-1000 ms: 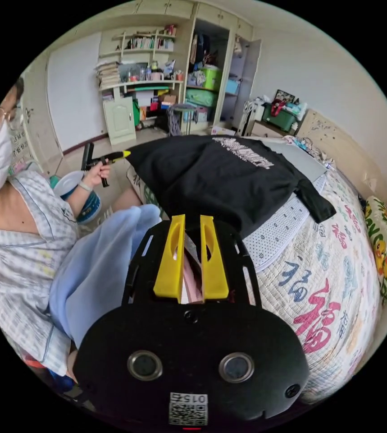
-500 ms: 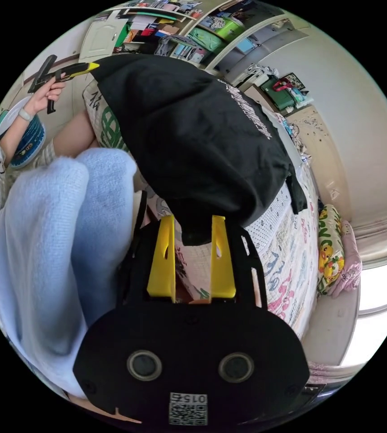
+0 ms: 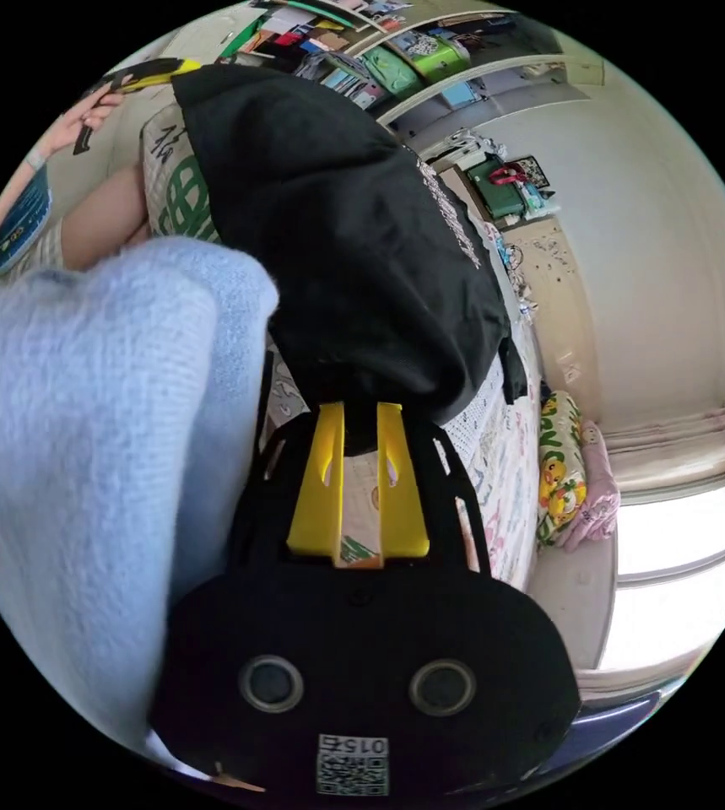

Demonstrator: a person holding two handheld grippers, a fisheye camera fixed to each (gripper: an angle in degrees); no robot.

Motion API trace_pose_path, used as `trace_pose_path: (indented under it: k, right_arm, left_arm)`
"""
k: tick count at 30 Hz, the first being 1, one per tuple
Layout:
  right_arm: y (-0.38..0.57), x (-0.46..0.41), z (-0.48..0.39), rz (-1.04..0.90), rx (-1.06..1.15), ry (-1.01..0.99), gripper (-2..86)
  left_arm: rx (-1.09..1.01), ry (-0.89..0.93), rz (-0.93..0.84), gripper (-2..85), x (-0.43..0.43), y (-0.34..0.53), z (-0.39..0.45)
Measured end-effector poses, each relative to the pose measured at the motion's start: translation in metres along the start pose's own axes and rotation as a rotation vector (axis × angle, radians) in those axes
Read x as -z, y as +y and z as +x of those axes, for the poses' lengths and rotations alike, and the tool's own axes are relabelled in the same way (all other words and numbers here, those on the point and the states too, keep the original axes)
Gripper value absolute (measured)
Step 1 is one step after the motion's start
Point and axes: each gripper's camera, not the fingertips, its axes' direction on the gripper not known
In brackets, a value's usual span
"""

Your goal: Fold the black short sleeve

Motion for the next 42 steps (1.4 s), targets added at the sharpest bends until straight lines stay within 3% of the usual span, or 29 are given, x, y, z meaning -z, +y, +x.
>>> trace_pose_path:
  k: [3,5,10,14,20,25,30,34,38,42]
  right_arm:
    - [0.017,0.009,0.024,0.011,-0.074,-0.056,1.8]
    - [0.046,0.018,0.052,0.035,-0.181,-0.109,0.1]
    - [0.109,0.045,0.1,0.184,-0.398,-0.266,-0.8]
    - [0.136,0.032,0.106,0.093,-0.443,-0.261,-0.8]
    - [0.152,0.034,0.168,0.269,-0.6,-0.34,2.7]
    - [0.124,0.041,0.262,0.368,-0.579,-0.513,7.3]
    - [0.071,-0.02,0.376,0.217,-0.75,-0.588,9.7]
    - [0.067,-0.113,0.451,0.106,-1.116,-0.631,12.9]
    - [0.1,-0.192,0.477,0.117,-1.45,-0.684,13.3]
    - [0.11,-0.231,0.495,0.16,-1.488,-0.75,11.6]
  left_arm:
    - [-0.008,-0.011,-0.031,7.7,-0.016,-0.009,-0.003]
    - [-0.018,0.008,-0.088,2.7,-0.031,-0.017,-0.003]
    - [-0.092,-0.046,-0.044,0.9,-0.02,-0.024,0.009]
    - [-0.111,-0.079,-0.064,1.2,-0.016,-0.025,0.015]
    - [-0.128,-0.094,-0.113,4.2,-0.015,-0.041,0.008]
    - [-0.2,-0.156,-0.073,6.8,-0.005,-0.091,0.019]
    - [-0.249,-0.172,-0.118,8.1,-0.054,-0.127,0.025]
    - [-0.206,-0.077,-0.243,9.0,-0.116,-0.131,0.009]
    - [-0.229,-0.099,-0.215,8.7,-0.128,-0.12,0.008]
    - [-0.236,-0.109,-0.232,8.6,-0.132,-0.122,0.01]
